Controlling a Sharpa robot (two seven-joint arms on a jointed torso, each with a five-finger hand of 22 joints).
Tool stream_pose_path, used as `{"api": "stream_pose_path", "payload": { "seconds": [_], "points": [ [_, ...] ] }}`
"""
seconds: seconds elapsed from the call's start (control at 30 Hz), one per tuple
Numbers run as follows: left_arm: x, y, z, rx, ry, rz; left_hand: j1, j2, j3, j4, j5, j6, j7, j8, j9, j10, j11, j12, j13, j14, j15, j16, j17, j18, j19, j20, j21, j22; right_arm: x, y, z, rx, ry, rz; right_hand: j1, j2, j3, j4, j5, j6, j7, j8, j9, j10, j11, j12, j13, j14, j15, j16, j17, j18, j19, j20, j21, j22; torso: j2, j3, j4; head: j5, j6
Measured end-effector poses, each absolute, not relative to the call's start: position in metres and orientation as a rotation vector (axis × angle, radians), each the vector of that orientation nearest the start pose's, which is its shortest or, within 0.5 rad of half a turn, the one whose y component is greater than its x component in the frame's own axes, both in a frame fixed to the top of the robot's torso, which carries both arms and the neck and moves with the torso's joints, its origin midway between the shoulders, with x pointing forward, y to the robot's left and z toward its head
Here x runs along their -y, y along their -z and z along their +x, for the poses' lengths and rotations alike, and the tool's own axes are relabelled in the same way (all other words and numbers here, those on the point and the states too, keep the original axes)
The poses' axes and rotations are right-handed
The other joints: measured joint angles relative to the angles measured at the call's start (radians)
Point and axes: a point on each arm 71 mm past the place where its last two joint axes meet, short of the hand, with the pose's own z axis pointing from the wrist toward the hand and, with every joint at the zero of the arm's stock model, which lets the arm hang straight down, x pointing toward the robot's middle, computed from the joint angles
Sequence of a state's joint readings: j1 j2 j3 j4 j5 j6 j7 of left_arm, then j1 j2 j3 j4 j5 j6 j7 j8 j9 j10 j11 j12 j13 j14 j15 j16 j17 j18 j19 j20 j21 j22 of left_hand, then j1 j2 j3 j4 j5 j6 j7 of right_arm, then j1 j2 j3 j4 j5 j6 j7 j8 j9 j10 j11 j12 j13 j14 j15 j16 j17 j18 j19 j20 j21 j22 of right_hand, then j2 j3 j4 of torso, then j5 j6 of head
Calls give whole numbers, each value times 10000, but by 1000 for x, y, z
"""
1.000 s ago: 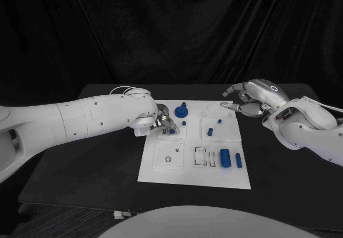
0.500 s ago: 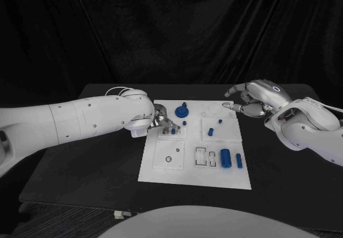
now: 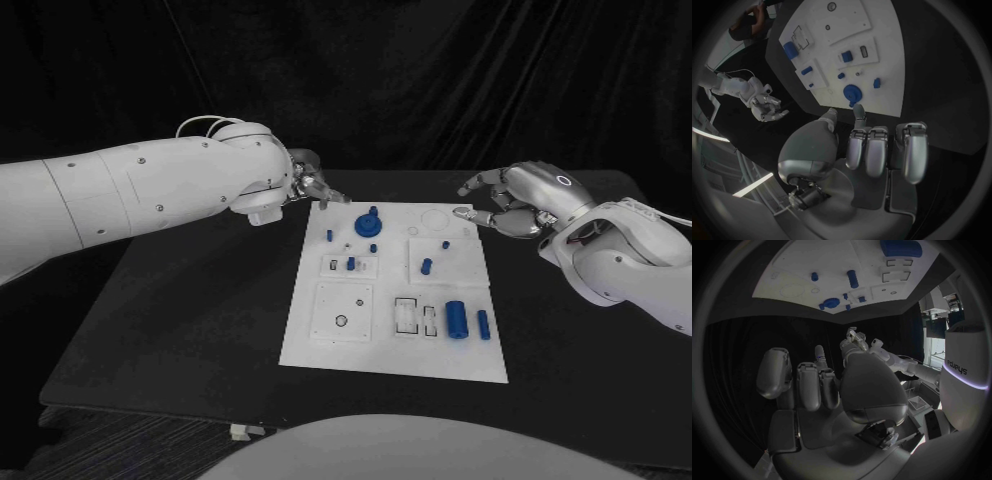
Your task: Assemble the parts on the task board
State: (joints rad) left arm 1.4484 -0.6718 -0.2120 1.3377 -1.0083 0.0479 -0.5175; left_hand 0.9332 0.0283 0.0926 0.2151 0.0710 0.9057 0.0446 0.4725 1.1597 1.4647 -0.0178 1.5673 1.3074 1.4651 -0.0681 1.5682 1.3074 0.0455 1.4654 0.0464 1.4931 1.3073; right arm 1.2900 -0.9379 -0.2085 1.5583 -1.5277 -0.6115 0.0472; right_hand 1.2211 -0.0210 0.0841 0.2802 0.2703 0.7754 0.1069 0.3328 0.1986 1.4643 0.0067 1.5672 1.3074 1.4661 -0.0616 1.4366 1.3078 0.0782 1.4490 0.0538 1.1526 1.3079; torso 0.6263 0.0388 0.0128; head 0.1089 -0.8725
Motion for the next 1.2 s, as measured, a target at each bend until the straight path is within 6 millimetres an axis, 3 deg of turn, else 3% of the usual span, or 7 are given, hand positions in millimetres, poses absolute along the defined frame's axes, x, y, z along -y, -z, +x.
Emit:
{"api": "stream_pose_path", "payload": {
  "seconds": [0.23, 0.43, 0.57, 0.73, 0.93, 1.2],
  "points": [
    [-201, 164, 558, -21653, 2614, -1811, 144, 63, -27, -28, 45, 0, 0, 0, 46, 0, 0, 0, 0, 0, 0, 0, 0, -1, 0, 0, 0, 0, 232, 177, 466, -14020, -6570, -2891, 0, 0, -12, 12, 0, 0, 0, 0, 1, 0, 0, 0, 0, 0, 0, 0, 0, 0, 0, 0, 21, -1, 16, 8, -3, -19, 0],
    [-203, 180, 564, -22122, 2287, -1710, 189, 109, -56, 0, 45, -108, -34, 0, 46, 0, 1, 0, 0, 0, 0, 0, 0, 0, 0, 1, 0, 0, 232, 177, 466, -14061, -6576, -2916, 0, 0, -11, 12, 10, 0, 0, 0, 1, 0, 0, 0, 0, 0, 0, 0, -1, 0, 0, 0, 21, -2, 22, 19, 4, -16, 0],
    [-204, 186, 565, -22327, 2176, -1659, 189, 109, -55, 0, 45, -108, -34, 0, 46, 0, 1, 0, 0, 0, 1, 0, 0, 0, 0, 1, 0, 0, 232, 178, 466, -14087, -6589, -2936, 0, 0, -11, 11, 43, 0, 0, 0, 1, 0, 0, 0, 0, 0, 0, 0, -1, 1, 0, 0, 21, -3, 34, -1, 0, -7, 0],
    [-208, 189, 567, -22424, 2045, -1699, 189, 109, -83, 27, 45, -143, 1, 0, 45, 0, 1, 0, -1, 0, 1, 0, -1, 0, 0, 1, -43, 4, 231, 178, 466, -14118, -6605, -2959, 0, 0, -12, 11, 44, 0, 0, 0, -9, 0, 0, 0, -1, 0, 0, 0, -2, 0, 0, 0, 21, -3, 90, -58, -17, 30, 0],
    [-213, 191, 569, -22493, 1919, -1758, 189, 108, -124, 68, 45, -179, 37, -45, 45, 0, 1, 0, 0, 0, 1, 0, -1, -1, 0, 1, -43, 8, 230, 178, 466, -14154, -6624, -2989, 0, 0, -11, 12, 43, 0, 0, 0, -9, 0, 0, 0, -1, 0, 0, 0, -2, 0, 0, 0, 21, -4, 132, -102, -21, 13, 0],
    [-214, 192, 569, -22565, 1878, -1738, 189, 109, -166, 111, 45, -252, 37, -96, 44, 0, 2, 0, 0, 0, 1, 0, -1, 0, 0, 1, -82, 7, 230, 179, 466, -14192, -6624, -3008, -1, 0, -11, 12, 43, 0, 0, 0, -8, 0, 0, 0, -1, 0, 0, 0, -3, 0, 0, 0, 21, -4, 156, -120, -8, -12, 0]
  ]
}}
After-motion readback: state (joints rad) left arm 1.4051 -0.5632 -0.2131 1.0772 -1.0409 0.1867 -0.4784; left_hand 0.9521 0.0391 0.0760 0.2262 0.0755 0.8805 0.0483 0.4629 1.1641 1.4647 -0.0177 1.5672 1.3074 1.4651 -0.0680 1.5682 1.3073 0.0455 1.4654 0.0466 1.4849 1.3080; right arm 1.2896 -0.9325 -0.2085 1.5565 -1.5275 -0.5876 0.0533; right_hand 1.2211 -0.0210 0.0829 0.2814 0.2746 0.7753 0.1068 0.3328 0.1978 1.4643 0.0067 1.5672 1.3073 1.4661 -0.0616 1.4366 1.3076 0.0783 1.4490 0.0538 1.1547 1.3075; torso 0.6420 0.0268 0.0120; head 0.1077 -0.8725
